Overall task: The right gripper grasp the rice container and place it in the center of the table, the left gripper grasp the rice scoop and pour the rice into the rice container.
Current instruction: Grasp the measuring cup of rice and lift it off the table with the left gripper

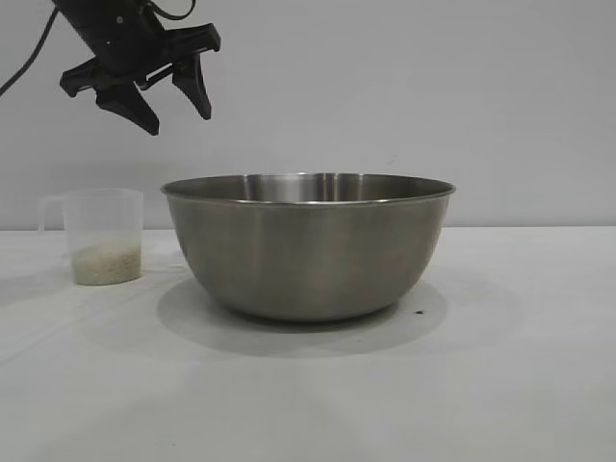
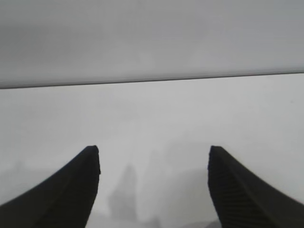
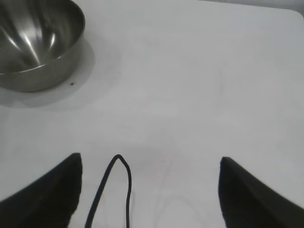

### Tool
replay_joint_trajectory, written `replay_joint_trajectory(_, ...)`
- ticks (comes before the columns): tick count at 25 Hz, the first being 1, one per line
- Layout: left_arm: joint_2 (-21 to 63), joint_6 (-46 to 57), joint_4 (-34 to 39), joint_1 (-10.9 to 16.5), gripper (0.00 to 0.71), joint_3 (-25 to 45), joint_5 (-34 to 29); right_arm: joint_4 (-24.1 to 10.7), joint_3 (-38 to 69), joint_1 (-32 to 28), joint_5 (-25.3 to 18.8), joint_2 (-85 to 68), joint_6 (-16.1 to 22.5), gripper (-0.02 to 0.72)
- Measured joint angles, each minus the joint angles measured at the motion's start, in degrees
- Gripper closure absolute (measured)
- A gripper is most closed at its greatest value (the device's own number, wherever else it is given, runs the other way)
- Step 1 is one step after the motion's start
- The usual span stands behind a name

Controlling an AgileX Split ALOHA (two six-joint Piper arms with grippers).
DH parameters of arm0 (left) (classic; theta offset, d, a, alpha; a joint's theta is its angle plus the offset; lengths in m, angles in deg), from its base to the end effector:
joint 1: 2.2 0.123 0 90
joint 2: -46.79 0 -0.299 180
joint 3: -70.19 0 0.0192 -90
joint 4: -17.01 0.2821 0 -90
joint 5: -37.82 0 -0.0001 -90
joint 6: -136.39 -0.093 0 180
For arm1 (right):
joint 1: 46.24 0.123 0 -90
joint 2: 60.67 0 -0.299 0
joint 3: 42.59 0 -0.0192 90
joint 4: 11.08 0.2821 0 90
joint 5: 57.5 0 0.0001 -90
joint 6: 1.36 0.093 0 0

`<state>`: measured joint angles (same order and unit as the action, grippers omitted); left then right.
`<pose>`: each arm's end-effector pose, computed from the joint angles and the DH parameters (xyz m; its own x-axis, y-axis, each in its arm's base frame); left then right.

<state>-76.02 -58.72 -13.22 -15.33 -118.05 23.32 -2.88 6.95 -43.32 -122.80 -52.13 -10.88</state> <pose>0.4843 -0.1250 0.2187 -0.6500 -0.1003 -0.7533 0.1676 0.9479 -0.2709 0.0101 0.0126 0.2823 -0.5263 -0.1319 -0.8400 -0.2158 0.9763 -0.0181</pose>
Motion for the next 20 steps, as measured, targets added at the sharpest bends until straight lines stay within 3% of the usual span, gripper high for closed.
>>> replay_joint_trajectory(7, 0.2, -0.1, 0.1, 0.0, 0.273, 0.0, 0.1, -0.2, 0.0, 0.0, -0.3, -2.0, 0.0, 0.196)
replay_joint_trajectory(13, 5.6, -2.0, 7.3, 0.0, 0.273, 0.0, -0.5, -0.2, 0.0, 0.0, -0.3, -2.0, 0.0, 0.196)
replay_joint_trajectory(20, 14.3, -2.1, 15.9, 0.0, 0.273, 0.0, -8.9, -0.2, 0.0, 0.0, -0.3, -2.0, 0.0, 0.196)
